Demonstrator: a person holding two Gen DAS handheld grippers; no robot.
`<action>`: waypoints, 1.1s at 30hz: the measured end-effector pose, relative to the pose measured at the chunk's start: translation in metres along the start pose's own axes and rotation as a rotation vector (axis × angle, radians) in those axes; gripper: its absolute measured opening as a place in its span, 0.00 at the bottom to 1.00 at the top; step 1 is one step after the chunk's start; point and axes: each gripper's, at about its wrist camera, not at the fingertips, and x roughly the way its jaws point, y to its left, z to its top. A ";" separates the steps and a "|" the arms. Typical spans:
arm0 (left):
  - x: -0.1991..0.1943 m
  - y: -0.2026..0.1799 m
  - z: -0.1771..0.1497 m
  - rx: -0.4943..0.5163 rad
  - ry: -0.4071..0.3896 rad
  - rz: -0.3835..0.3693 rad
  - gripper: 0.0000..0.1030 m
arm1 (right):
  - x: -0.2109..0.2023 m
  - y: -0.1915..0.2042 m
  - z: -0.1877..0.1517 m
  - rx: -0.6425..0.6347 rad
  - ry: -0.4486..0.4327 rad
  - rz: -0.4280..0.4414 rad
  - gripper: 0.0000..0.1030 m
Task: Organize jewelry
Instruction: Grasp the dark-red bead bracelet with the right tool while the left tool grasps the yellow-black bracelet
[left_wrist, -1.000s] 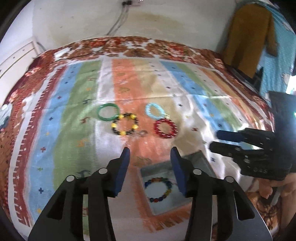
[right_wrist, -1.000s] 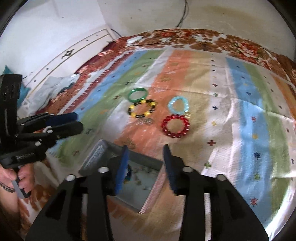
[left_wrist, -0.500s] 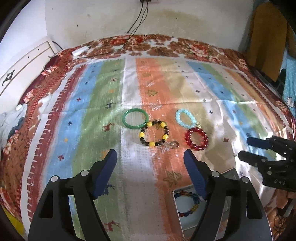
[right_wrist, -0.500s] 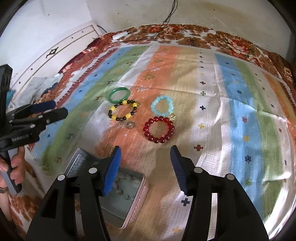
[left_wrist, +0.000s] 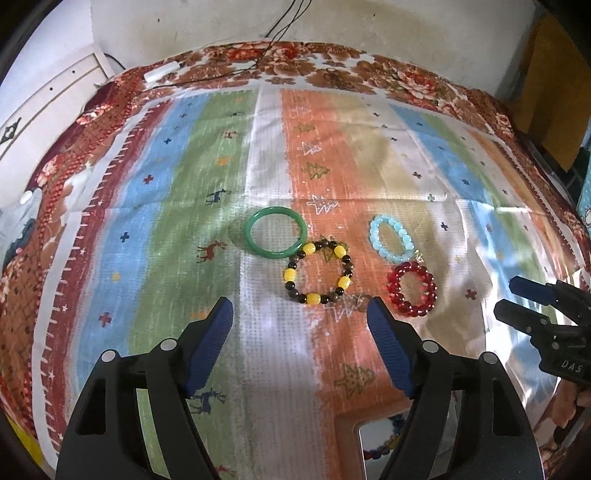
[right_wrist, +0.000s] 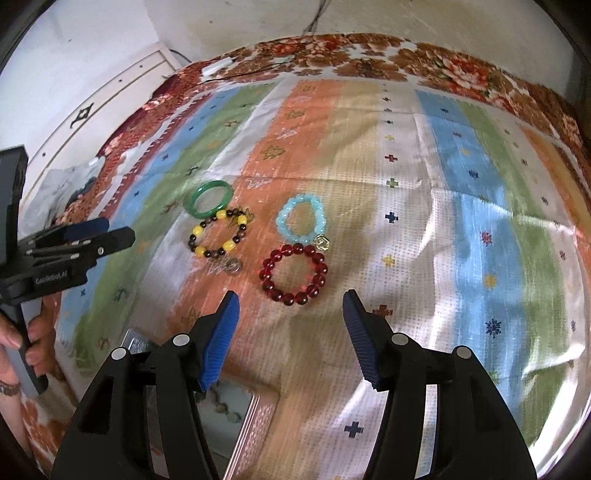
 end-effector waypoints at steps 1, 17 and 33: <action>0.003 0.000 0.001 -0.001 0.008 0.003 0.72 | 0.002 -0.003 0.002 0.009 0.006 0.002 0.56; 0.046 0.004 0.022 -0.031 0.106 -0.030 0.72 | 0.044 -0.019 0.019 0.071 0.112 0.003 0.56; 0.081 0.001 0.033 -0.022 0.175 -0.033 0.72 | 0.073 -0.025 0.028 0.074 0.155 -0.011 0.56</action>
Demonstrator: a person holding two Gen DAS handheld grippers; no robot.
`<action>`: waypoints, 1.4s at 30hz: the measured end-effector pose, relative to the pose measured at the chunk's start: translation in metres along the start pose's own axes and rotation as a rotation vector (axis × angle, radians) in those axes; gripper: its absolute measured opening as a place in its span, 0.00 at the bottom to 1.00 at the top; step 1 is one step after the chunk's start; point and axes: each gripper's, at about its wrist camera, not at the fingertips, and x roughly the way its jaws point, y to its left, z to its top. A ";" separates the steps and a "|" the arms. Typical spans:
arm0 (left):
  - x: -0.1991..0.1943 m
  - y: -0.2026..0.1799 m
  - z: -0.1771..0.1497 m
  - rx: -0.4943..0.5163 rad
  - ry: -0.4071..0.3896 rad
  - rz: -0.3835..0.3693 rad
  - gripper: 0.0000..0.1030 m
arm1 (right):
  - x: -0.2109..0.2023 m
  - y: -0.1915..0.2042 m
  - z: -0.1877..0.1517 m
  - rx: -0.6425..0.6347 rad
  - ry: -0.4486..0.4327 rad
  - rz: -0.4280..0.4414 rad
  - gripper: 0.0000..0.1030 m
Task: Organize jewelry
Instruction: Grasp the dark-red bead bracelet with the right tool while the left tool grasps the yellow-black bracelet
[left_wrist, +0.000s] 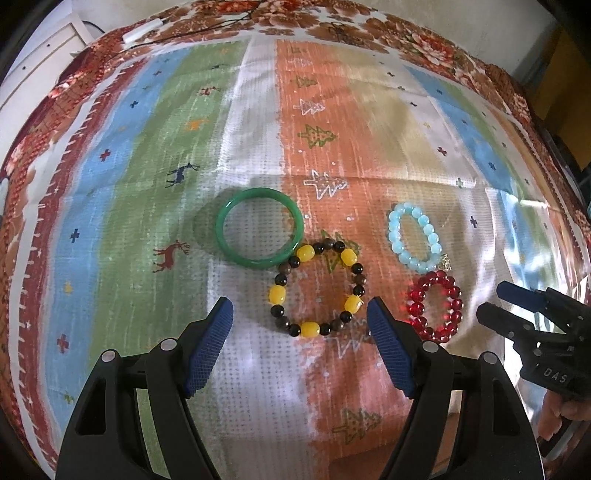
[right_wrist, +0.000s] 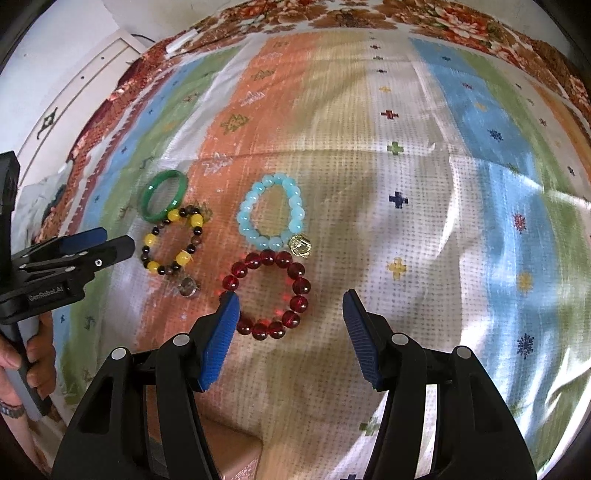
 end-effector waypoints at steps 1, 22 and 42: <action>0.002 0.000 0.001 -0.002 0.004 -0.002 0.72 | 0.002 0.000 0.000 0.000 0.004 -0.001 0.56; 0.040 0.009 0.008 0.003 0.069 -0.003 0.68 | 0.038 -0.001 0.008 -0.013 0.069 -0.012 0.56; 0.050 0.002 0.003 0.093 0.087 0.082 0.11 | 0.047 -0.003 0.010 -0.071 0.087 -0.104 0.14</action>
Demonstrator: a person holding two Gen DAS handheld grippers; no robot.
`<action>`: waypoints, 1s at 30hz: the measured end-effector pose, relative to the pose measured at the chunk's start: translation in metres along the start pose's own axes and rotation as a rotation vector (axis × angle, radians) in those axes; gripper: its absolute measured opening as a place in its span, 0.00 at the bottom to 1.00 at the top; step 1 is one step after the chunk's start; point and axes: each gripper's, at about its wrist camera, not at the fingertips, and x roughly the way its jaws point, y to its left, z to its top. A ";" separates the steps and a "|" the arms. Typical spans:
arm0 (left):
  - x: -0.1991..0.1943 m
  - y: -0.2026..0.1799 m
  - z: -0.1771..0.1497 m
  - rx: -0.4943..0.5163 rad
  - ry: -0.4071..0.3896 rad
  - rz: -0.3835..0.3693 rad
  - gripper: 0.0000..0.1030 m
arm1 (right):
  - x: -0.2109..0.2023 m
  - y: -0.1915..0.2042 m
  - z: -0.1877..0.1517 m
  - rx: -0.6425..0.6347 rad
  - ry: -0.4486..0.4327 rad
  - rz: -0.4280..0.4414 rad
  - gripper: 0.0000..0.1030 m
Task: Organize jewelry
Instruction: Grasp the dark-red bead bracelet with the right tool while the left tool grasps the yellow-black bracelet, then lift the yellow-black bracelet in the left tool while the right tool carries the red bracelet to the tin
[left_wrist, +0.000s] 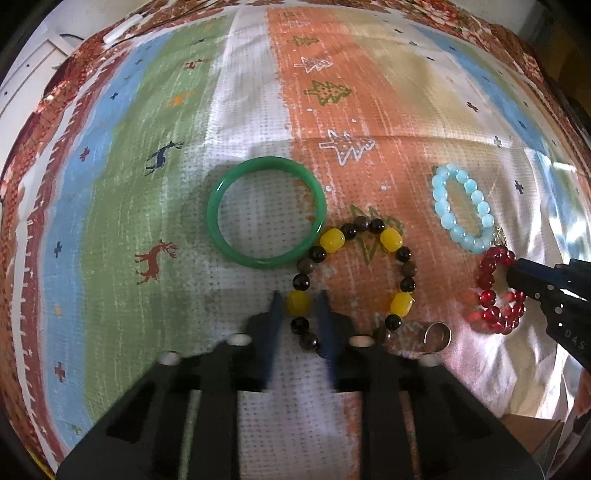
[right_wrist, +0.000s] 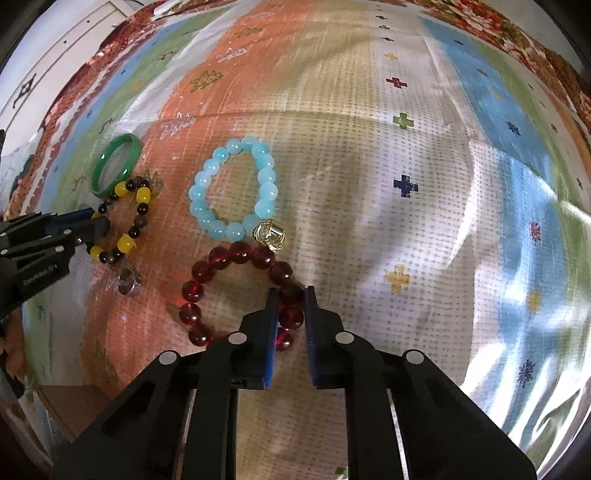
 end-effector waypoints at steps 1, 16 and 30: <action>-0.001 0.001 0.000 -0.003 -0.001 -0.006 0.11 | -0.001 0.000 -0.001 -0.002 -0.004 -0.003 0.14; -0.041 0.000 -0.003 -0.026 -0.087 -0.110 0.11 | -0.037 0.011 -0.007 -0.017 -0.081 0.032 0.14; -0.085 -0.010 -0.012 -0.021 -0.187 -0.137 0.11 | -0.078 0.030 -0.019 -0.044 -0.175 0.070 0.14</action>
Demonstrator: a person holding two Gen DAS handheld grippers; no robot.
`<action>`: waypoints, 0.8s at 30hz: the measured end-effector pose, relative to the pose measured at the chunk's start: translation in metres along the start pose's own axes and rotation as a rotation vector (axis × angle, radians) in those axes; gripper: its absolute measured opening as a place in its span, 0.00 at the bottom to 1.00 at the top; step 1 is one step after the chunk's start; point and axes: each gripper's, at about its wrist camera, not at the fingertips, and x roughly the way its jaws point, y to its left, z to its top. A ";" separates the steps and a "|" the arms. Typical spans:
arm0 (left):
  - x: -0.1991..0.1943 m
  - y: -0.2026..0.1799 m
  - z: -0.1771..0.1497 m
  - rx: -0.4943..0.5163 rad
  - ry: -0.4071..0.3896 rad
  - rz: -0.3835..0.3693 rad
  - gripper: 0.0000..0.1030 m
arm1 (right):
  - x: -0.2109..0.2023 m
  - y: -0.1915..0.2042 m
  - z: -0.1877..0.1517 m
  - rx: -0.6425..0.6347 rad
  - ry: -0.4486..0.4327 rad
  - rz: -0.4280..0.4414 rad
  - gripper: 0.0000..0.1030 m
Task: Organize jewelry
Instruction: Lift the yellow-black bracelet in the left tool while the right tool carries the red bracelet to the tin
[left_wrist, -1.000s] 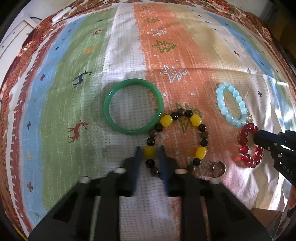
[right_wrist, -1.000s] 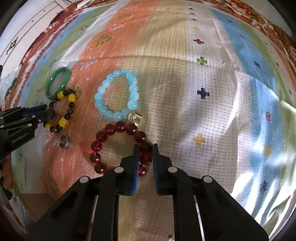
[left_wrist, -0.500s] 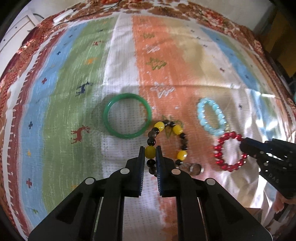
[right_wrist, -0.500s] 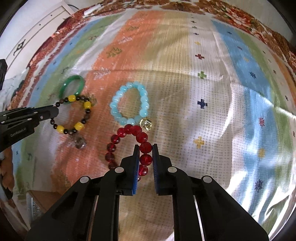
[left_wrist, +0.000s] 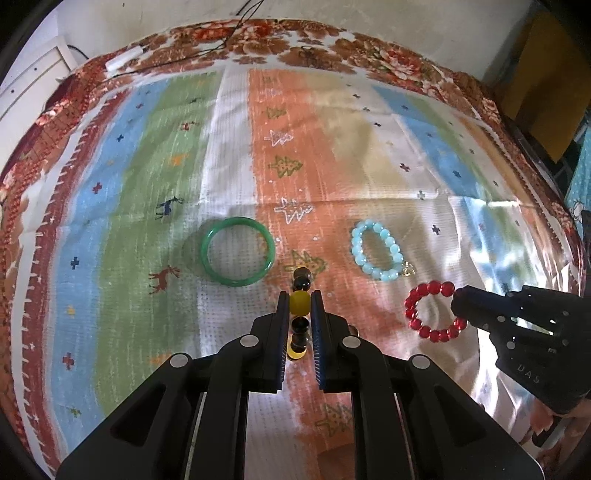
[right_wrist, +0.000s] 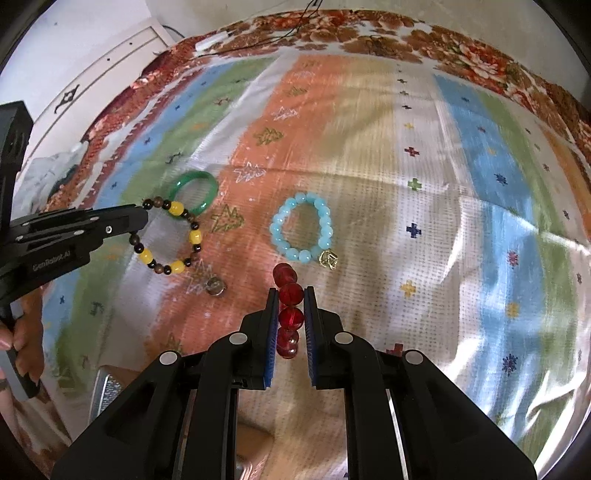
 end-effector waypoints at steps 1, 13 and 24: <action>-0.002 -0.001 -0.001 0.000 -0.005 0.002 0.11 | -0.003 0.000 0.000 0.002 -0.006 0.001 0.14; -0.037 -0.016 -0.011 0.016 -0.088 -0.017 0.11 | -0.043 0.010 -0.007 -0.007 -0.092 0.055 0.14; -0.070 -0.038 -0.023 0.075 -0.180 -0.008 0.11 | -0.072 0.011 -0.021 0.018 -0.185 0.118 0.14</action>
